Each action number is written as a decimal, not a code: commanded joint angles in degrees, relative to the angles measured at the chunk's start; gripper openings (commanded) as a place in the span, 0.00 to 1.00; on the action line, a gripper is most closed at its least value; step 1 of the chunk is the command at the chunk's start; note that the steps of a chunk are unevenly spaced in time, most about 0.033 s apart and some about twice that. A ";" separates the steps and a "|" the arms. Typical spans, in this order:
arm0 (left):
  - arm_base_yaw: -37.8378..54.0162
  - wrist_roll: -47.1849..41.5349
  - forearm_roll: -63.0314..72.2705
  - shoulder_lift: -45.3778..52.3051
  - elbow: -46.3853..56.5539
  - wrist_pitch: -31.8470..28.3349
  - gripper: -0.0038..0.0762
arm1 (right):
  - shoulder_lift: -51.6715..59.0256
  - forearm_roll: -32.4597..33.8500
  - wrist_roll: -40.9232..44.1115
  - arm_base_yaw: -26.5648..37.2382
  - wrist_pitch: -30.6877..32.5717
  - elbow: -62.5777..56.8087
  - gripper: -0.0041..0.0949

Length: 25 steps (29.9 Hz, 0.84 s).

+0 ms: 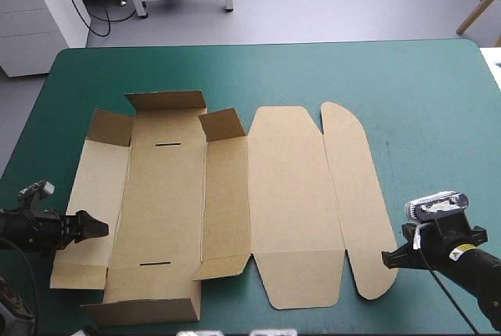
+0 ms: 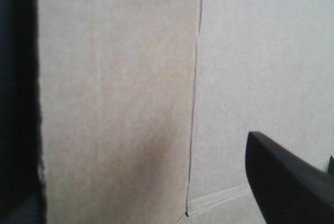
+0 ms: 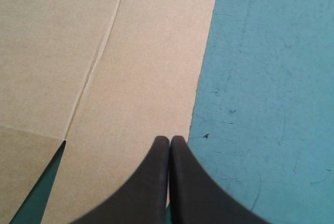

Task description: Fold the box

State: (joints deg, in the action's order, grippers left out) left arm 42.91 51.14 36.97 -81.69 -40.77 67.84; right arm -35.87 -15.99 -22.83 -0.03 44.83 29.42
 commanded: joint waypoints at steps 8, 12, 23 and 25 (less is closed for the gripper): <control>-2.90 -0.09 3.14 1.14 -0.89 6.75 0.74 | -0.13 -1.36 -0.61 0.31 -3.35 1.43 0.02; -2.90 -0.09 3.14 1.14 -0.89 6.75 0.59 | -0.13 -1.36 -0.61 0.31 -3.35 1.43 0.02; -2.90 -0.09 1.30 1.14 -1.02 6.75 0.04 | -0.13 -1.36 -0.61 0.31 -3.35 1.43 0.02; -2.90 -0.09 1.20 1.14 -1.02 6.75 0.04 | -0.13 -1.36 -0.61 0.31 -3.35 1.43 0.02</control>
State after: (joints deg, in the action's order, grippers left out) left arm 40.17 51.14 36.88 -81.69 -40.71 68.35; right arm -35.87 -16.20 -22.85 -0.03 44.52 29.24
